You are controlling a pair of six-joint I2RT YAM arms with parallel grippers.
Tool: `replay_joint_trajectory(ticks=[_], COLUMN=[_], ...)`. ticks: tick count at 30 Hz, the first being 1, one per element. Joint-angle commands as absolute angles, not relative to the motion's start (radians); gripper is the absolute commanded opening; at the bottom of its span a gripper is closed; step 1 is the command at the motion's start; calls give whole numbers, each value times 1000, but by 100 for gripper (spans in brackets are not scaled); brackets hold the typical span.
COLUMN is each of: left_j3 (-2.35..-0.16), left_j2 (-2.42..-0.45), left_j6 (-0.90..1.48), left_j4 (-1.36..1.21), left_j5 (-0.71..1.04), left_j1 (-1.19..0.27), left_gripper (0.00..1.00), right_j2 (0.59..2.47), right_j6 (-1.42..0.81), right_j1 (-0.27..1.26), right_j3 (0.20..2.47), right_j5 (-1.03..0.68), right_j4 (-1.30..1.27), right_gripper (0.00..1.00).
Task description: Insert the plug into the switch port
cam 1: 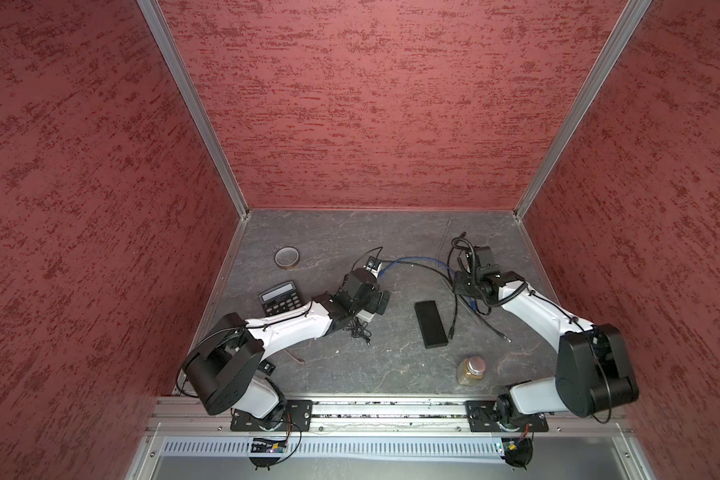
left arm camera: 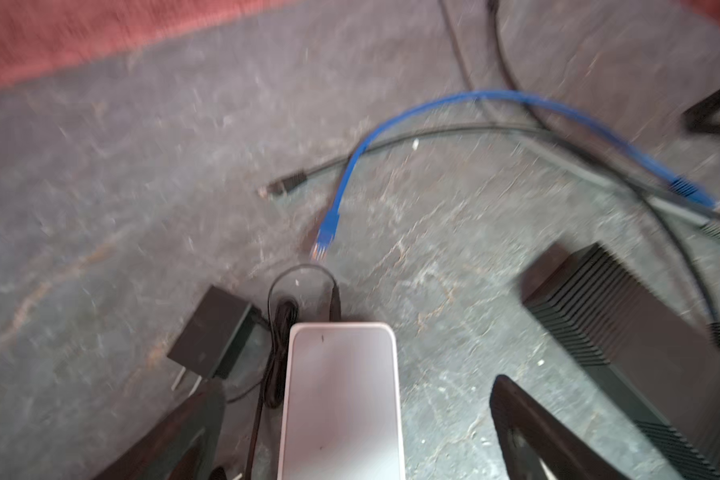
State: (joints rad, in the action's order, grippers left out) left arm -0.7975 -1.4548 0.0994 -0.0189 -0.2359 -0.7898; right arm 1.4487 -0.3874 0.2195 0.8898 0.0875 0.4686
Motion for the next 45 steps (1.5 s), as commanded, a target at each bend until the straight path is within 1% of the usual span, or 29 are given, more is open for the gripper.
replay_joint_trajectory(ticks=[1, 3, 9, 13, 19, 21, 24, 26, 30, 32, 39, 45], left_j3=[-757, -743, -685, -632, -609, -606, -596, -594, -591, -592, -588, -595], left_j2=[-1394, -1360, -1293, -1253, -1222, -1219, -1215, -1215, -1216, -1215, -1221, -1247], left_j6=[74, 112, 192, 180, 189, 190, 193, 193, 187, 187, 144, 84], left_j4=[-115, -120, -191, -271, -275, -277, -285, -287, -287, -289, -305, -323], left_j5=[-282, -269, -197, -211, -209, -210, -209, -210, -200, -209, -238, -260], left_j1=[-817, -816, -808, -827, -831, -831, -834, -833, -838, -847, -881, -927], left_gripper=[100, 100, 100, 100, 100, 100, 100, 100, 100, 100, 100, 100], right_j2=[1495, 1514, 1560, 1587, 1616, 1626, 1640, 1648, 1651, 1648, 1616, 1556], right_j6=[-396, -392, -396, -397, -399, -399, -402, -403, -402, -406, -413, -405], right_j1=[214, 215, 213, 213, 213, 213, 213, 214, 213, 212, 212, 211], right_j3=[918, 916, 907, 899, 891, 891, 887, 889, 893, 897, 944, 1009], right_j5=[49, 33, 28, 10, -12, -22, -27, -33, -49, -62, -95, -86], right_j4=[474, 467, 452, 438, 413, 407, 397, 392, 378, 369, 381, 444], right_gripper=[50, 47, 43, 38, 29, 25, 23, 19, 5, 0, 0, 0])
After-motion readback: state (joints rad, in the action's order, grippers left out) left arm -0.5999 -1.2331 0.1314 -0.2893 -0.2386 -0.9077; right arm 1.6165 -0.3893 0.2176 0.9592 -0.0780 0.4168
